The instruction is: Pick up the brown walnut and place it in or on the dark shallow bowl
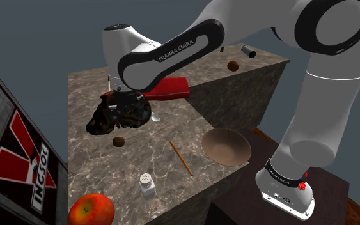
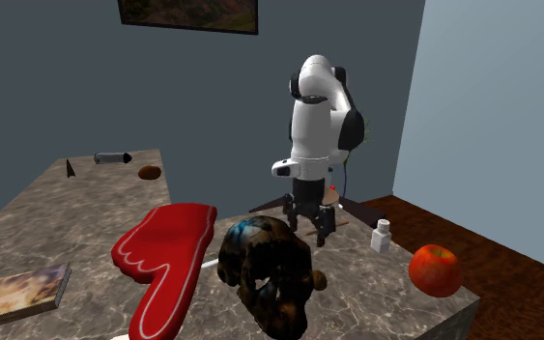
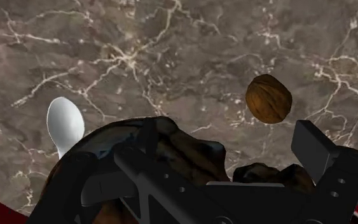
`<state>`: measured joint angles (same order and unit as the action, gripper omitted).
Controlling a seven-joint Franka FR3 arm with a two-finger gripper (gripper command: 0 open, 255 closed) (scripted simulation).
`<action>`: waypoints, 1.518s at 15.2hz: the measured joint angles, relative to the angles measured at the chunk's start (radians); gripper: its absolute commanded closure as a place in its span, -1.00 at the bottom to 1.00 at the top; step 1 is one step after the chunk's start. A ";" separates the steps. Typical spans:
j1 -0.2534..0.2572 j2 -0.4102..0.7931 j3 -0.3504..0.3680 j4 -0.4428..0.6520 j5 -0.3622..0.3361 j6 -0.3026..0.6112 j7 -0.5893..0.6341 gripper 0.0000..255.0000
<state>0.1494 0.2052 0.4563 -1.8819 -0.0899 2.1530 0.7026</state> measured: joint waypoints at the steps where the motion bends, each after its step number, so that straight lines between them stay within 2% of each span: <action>1: 0.014 0.033 0.002 0.019 -0.016 0.006 0.020 -1.00; 5: 0.077 0.191 -0.005 0.172 -0.083 -0.017 0.080 -1.00; 13: 0.102 0.263 -0.019 0.169 -0.118 0.049 0.108 -1.00; 19: 0.103 0.268 -0.021 0.165 -0.121 0.058 0.110 -1.00; 20: 0.103 0.269 -0.021 0.164 -0.121 0.058 0.110 1.00; 23: 0.103 0.269 -0.021 0.164 -0.121 0.058 0.110 1.00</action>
<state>0.2525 0.4738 0.4352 -1.7175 -0.2108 2.2114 0.8129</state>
